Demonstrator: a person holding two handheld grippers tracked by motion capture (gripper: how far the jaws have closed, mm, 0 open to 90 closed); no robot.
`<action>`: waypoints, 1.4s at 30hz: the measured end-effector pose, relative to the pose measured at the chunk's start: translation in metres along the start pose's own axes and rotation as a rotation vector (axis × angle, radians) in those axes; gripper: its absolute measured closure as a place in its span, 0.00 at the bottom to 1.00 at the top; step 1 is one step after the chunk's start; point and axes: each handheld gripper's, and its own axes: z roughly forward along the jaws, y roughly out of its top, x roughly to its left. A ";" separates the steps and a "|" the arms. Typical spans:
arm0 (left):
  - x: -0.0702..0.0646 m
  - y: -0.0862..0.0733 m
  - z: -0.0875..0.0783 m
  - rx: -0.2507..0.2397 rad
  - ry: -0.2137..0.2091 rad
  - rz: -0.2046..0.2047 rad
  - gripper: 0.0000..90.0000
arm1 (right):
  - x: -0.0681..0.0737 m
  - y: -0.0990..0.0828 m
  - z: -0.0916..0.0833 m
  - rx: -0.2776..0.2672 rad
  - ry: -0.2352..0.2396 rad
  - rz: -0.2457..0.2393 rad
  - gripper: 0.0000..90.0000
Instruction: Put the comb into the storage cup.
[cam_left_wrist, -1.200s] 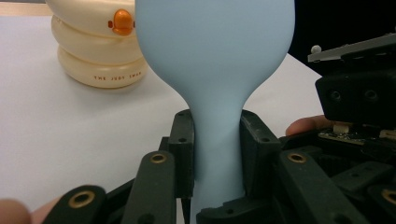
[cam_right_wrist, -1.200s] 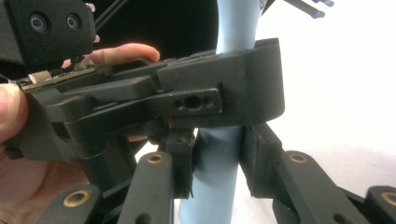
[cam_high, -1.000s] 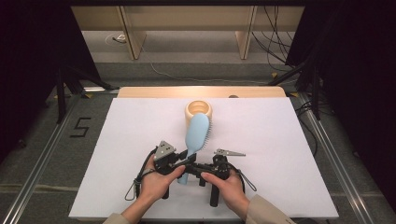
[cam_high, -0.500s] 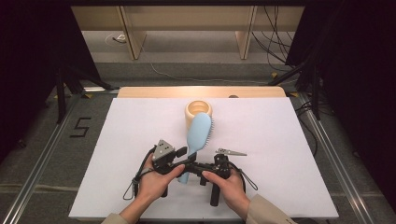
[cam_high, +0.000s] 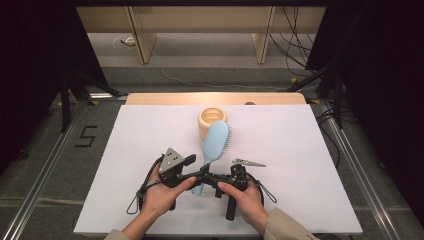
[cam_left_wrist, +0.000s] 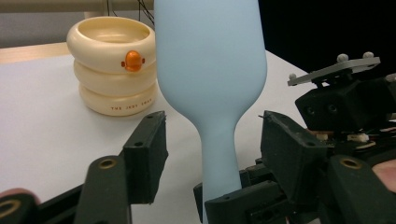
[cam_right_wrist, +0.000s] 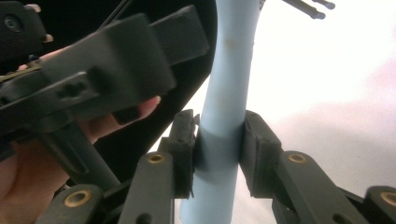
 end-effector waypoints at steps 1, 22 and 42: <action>0.000 0.001 -0.001 0.001 0.000 0.001 0.42 | 0.000 0.000 0.000 -0.002 0.000 -0.001 0.76; 0.008 0.016 -0.007 0.015 0.024 0.056 0.01 | -0.002 0.001 -0.001 -0.004 -0.003 0.006 0.76; 0.015 0.040 0.010 0.038 0.021 0.067 0.00 | -0.001 0.001 0.000 0.000 0.005 0.003 0.76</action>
